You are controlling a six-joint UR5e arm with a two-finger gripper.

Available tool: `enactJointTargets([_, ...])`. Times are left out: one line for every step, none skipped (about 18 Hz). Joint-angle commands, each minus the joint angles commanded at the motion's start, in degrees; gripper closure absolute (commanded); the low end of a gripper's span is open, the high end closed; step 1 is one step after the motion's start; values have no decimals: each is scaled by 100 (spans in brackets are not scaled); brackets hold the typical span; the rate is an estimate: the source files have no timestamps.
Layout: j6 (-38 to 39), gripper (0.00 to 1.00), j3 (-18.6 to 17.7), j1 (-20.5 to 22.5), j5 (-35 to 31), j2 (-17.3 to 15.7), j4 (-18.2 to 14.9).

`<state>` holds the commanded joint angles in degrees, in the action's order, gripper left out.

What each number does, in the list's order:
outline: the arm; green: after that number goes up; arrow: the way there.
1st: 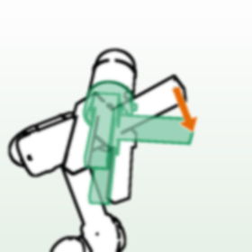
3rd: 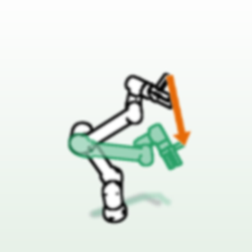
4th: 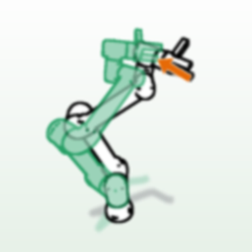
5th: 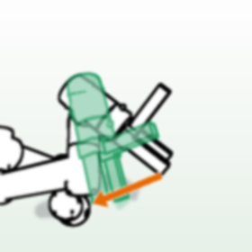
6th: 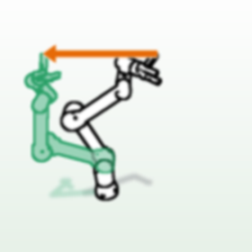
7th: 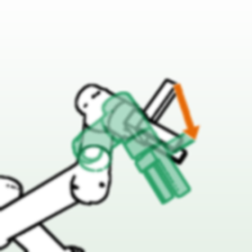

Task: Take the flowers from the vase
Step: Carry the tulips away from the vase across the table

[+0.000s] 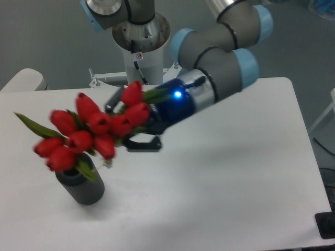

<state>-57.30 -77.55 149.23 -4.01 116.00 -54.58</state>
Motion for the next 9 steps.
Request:
enactJointTargets([0,100,220,53,-438,114,9])
enactJointTargets([-35,100,370,79,-904,255,9])
enactJointTargets([-131,100,433,149,-1344,343,9])
enactJointTargets([-306,100,451,211,-1670,405,17])
enactJointTargets([-490,100,425,281,-1908,458,18])
enactJointTargets([-649,100,381,351,-2111,484,26])
enactJointTargets([-772,100,372,413,-2304,511,26])
enactJointTargets([-878,100,380,457,-2524,589,44])
enactJointTargets([-1036,100,415,501,-2778,634,27])
